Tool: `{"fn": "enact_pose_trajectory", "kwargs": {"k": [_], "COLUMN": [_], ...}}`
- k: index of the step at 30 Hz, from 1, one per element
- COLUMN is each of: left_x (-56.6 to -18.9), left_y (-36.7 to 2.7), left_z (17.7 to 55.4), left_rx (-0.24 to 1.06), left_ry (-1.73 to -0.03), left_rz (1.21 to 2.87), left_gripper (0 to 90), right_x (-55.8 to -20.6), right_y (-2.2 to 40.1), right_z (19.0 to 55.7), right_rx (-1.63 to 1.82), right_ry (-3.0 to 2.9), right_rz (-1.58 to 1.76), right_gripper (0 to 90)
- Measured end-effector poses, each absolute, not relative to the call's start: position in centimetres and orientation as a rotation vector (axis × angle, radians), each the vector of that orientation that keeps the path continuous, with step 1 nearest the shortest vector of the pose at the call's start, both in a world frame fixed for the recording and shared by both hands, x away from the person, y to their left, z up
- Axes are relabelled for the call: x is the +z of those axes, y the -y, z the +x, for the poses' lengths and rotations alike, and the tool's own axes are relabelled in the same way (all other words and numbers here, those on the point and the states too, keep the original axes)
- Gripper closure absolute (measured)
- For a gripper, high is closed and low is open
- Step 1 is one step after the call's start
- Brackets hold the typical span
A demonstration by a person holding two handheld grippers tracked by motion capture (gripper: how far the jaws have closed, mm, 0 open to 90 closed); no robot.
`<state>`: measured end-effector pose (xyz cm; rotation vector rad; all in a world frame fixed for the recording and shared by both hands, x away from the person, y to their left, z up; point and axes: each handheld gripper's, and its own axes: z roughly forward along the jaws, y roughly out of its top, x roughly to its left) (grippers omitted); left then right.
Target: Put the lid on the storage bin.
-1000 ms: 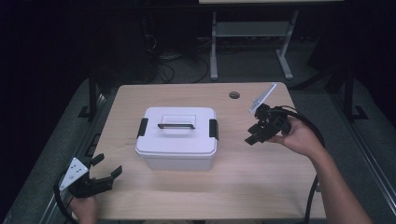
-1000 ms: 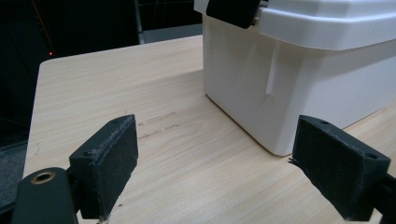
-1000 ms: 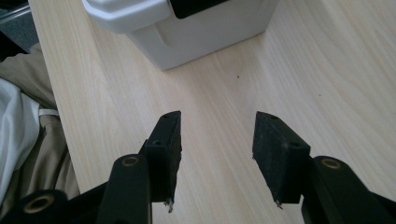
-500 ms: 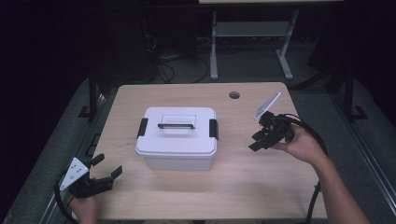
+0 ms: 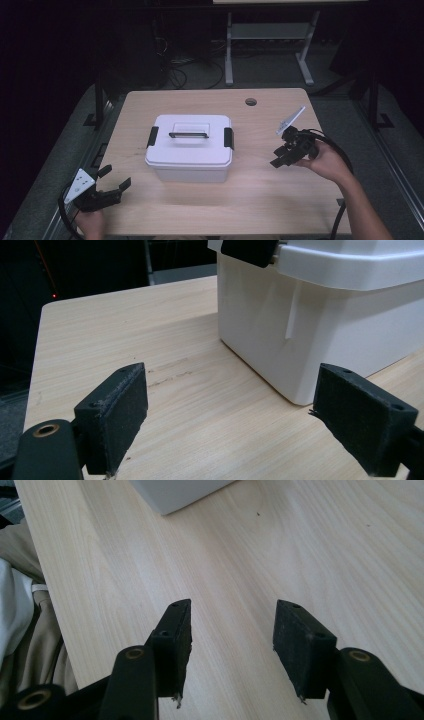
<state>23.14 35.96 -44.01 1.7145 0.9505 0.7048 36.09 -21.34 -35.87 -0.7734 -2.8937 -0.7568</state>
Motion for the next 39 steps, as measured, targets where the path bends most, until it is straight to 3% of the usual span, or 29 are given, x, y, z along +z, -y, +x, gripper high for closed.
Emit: {"fn": "enact_pose_trajectory", "kwargs": {"k": [39], "left_x": [-44.1], "left_y": [-35.7], "left_z": [23.2], "left_rx": [0.703], "left_ry": [-0.942], "left_rz": [1.732], "left_gripper": [13.4], "right_x": [-40.2], "right_y": [23.8], "right_z": [33.7], "right_rx": [-0.751], "right_ry": [2.839], "right_rz": [-0.843], "right_gripper": [47.4]}}
